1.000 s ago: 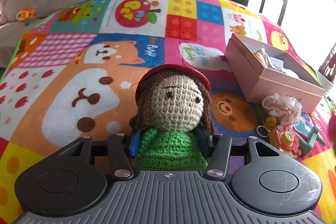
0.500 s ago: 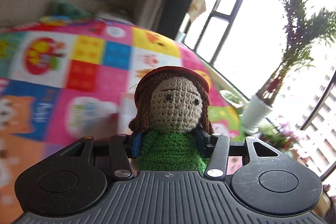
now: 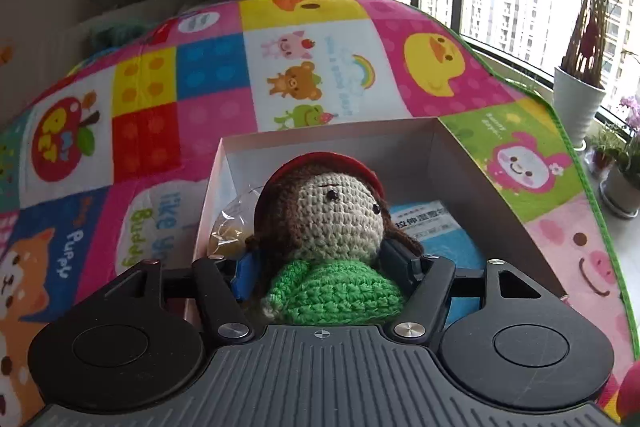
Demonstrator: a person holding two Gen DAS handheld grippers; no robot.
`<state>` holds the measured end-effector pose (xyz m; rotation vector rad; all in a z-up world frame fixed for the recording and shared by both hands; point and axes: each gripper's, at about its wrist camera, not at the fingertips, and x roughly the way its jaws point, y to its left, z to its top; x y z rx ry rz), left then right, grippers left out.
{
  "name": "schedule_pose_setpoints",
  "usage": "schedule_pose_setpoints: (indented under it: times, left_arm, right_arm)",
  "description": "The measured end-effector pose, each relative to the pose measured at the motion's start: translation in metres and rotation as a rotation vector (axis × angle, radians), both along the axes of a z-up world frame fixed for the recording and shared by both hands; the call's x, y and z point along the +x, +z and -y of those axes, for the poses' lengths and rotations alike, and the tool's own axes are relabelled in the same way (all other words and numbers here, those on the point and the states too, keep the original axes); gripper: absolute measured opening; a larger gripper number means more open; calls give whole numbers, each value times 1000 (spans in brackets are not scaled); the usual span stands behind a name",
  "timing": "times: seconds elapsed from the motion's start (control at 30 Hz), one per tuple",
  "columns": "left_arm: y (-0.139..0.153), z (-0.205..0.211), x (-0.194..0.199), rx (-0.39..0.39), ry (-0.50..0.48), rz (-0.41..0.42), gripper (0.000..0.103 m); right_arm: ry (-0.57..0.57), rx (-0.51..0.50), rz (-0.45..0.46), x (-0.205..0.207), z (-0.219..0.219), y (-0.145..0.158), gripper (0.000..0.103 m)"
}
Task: Organize objects
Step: 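Carry the crocheted doll into the pink box with the left gripper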
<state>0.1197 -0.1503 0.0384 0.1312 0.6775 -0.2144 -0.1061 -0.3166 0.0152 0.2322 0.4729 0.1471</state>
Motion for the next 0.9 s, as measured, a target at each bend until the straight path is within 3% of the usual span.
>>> schedule_pose_setpoints:
  times: [0.17, 0.27, 0.33, 0.43, 0.57, 0.63, 0.7, 0.77, 0.9]
  left_arm:
    - [-1, -10, 27, -49, -13, -32, 72]
    - [8, -35, 24, -231, -3, -87, 68]
    - [23, -50, 8, -311, -2, -62, 67]
    - [46, -66, -24, -355, -19, -23, 63]
    - [50, -71, -47, -463, -96, -110, 49]
    - [46, -63, -47, -428, -122, -101, 47]
    - [42, -55, -39, -355, -139, -82, 34]
    - [36, -52, -25, -334, -142, -84, 17]
    - [32, -48, -8, -287, -162, -58, 13]
  right_arm:
    - [18, -6, 4, -2, -5, 0, 54]
    - [15, -22, 10, -6, -7, 2, 54]
    - [15, -29, 18, -9, -6, 3, 54]
    - [21, -20, 6, -8, -6, 0, 54]
    - [48, -13, -8, -1, -15, -5, 54]
    - [65, -14, -12, 1, -21, -7, 54]
    - [82, -17, -12, 0, -26, -7, 54]
    - [92, -27, -3, -4, -29, -6, 54]
    - [81, -33, -7, -6, -26, -7, 54]
